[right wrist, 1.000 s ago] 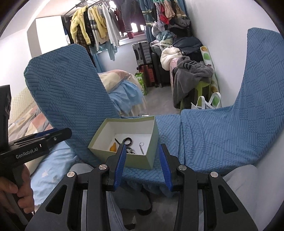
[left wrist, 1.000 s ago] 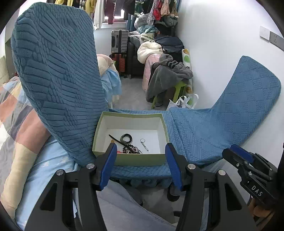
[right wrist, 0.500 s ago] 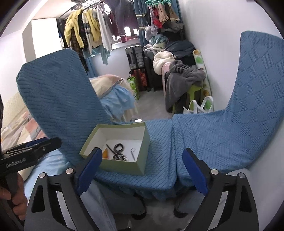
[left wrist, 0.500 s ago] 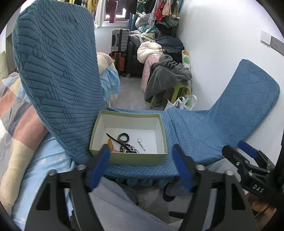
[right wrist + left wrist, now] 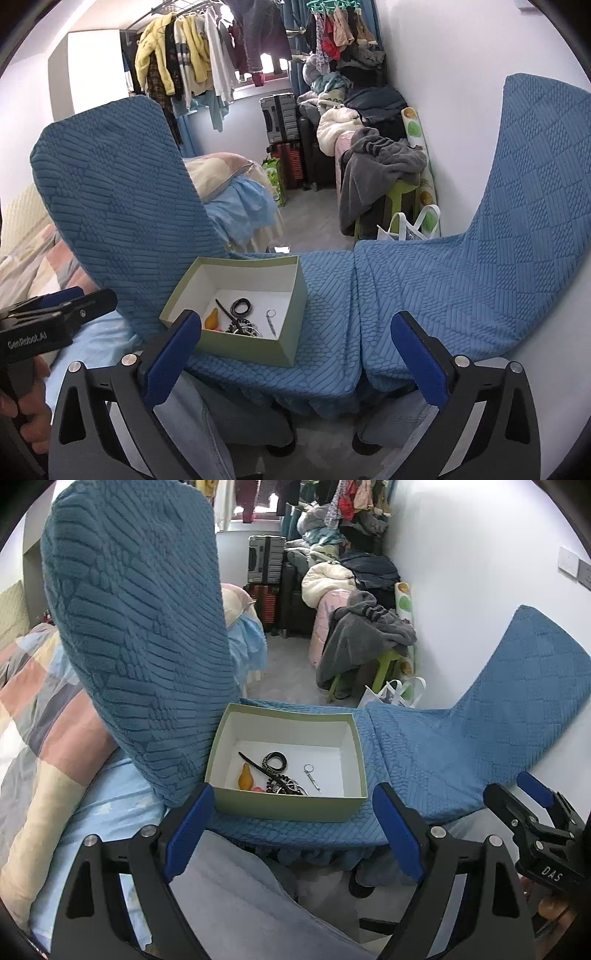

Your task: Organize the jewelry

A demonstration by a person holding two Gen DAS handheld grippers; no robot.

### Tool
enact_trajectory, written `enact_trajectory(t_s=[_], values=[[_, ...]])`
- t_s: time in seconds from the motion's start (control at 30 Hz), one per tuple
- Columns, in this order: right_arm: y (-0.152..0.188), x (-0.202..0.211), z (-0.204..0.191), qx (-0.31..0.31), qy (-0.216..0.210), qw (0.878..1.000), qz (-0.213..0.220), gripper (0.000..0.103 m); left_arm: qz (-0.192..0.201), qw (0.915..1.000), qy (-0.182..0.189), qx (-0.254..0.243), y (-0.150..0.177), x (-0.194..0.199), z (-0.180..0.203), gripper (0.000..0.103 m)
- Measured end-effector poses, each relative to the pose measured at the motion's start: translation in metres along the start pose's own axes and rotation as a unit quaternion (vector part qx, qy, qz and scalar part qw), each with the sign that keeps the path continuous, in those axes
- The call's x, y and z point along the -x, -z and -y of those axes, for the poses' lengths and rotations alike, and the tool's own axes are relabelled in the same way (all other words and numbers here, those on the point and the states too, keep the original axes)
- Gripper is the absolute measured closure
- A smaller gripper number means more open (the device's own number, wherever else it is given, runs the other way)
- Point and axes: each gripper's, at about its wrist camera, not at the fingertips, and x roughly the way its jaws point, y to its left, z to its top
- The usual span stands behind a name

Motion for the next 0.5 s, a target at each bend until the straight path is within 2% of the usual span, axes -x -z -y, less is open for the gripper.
enact_trajectory(t_s=[0.17, 0.5], values=[[-0.0006, 0.0015, 0.0011, 0.001, 0.002, 1.0, 0.004, 0.0, 0.002, 0.9999, -0.01, -0.005, -0.002, 0.0026, -0.0002, 0.016], [-0.0025, 0.0026, 0.0011, 0.009, 0.014, 1.0, 0.006, 0.0, 0.0, 0.9999, -0.004, -0.013, -0.0034, 0.0028, 0.003, 0.016]])
